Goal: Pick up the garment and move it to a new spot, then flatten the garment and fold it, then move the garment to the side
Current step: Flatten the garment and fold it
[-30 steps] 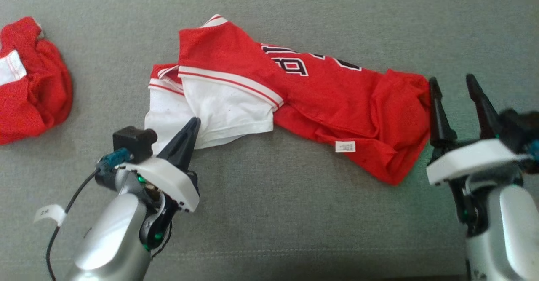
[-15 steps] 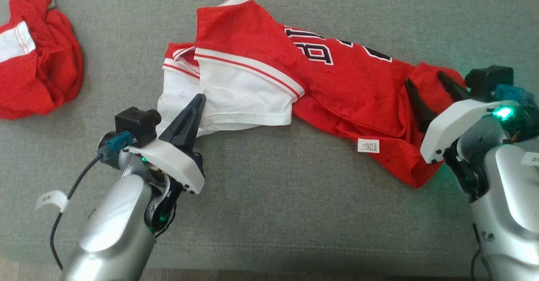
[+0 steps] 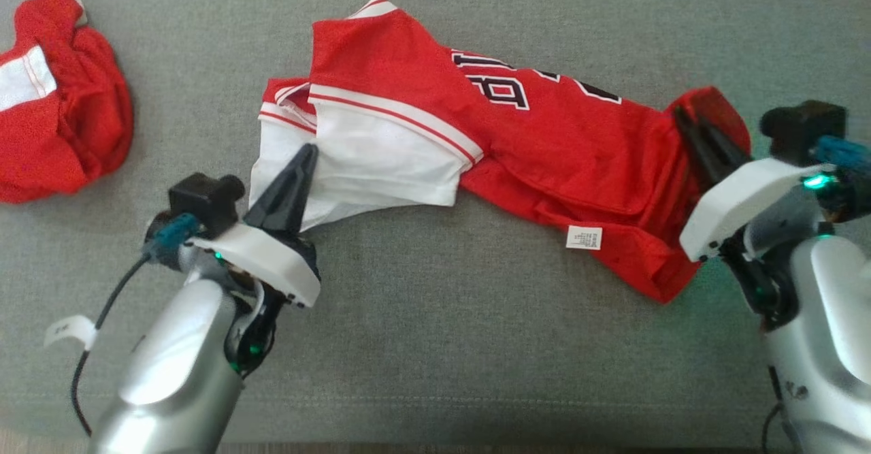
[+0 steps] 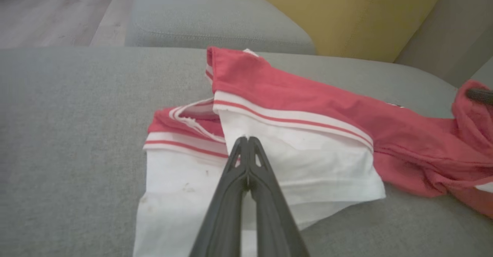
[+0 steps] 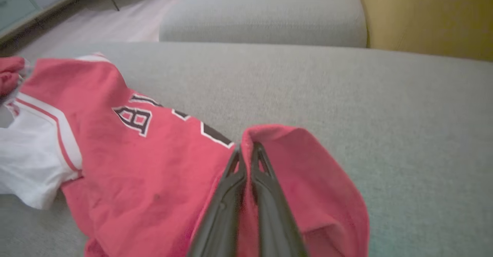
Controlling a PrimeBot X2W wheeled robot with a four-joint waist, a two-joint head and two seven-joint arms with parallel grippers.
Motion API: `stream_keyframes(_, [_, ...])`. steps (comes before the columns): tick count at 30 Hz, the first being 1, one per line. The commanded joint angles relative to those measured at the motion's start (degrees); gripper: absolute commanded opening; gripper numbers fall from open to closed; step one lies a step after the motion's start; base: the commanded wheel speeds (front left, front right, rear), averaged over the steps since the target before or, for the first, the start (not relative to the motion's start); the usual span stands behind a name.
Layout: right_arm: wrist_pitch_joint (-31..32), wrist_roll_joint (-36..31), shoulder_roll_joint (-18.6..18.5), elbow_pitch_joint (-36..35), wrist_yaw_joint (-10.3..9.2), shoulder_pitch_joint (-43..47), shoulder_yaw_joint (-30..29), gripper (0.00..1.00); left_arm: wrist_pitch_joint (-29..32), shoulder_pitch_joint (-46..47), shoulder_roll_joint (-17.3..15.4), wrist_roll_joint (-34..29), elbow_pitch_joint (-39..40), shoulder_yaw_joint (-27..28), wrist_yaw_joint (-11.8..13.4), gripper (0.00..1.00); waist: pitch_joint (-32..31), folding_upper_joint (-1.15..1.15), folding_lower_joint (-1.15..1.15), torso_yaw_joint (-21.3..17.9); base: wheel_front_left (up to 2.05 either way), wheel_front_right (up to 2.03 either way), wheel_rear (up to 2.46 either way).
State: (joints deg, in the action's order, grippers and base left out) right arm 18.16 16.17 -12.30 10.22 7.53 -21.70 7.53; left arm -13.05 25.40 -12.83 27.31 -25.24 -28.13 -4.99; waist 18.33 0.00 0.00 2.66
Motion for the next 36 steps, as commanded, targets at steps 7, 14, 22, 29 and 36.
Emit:
stream_keyframes(7, [-4.83, 0.28, 1.24, -10.60, -0.04, 2.82, -4.44, 0.00, -1.62, 1.24, -4.67, -1.36, 10.38, 6.25, 2.51, 0.00, -4.05, 0.00, 0.00, -0.67, 0.00, 0.00, 0.00])
stream_keyframes(14, [-7.00, -0.37, 2.37, -21.08, -0.04, 5.60, -8.30, 0.00, -0.69, 1.09, -8.72, -2.71, 23.64, 9.44, 5.04, 0.00, -8.95, 0.00, 0.00, -1.29, 0.00, 0.00, 0.00])
stream_keyframes(22, [-5.61, -1.44, 3.43, -32.21, -0.04, 7.72, -12.15, 0.00, 5.40, 5.85, -12.47, -3.74, 36.39, 11.48, 6.64, 0.00, -14.20, 0.00, 0.00, -1.46, 0.00, 0.00, 0.00])
stream_keyframes(29, [-2.91, -1.41, 4.48, -36.27, -0.04, 9.18, -12.91, 0.00, 10.24, 9.25, -13.30, -3.53, 40.42, 11.47, 7.30, 0.00, -16.70, 0.00, 0.00, -1.81, 0.00, 0.00, 0.00])
stream_keyframes(36, [-2.48, 0.23, 4.94, -34.03, -0.04, 7.16, -12.82, 0.00, 10.49, 13.16, -12.30, -2.56, 37.05, 10.96, 6.45, 0.00, -16.30, 0.00, 0.00, -1.71, 0.00, 0.00, 0.00])
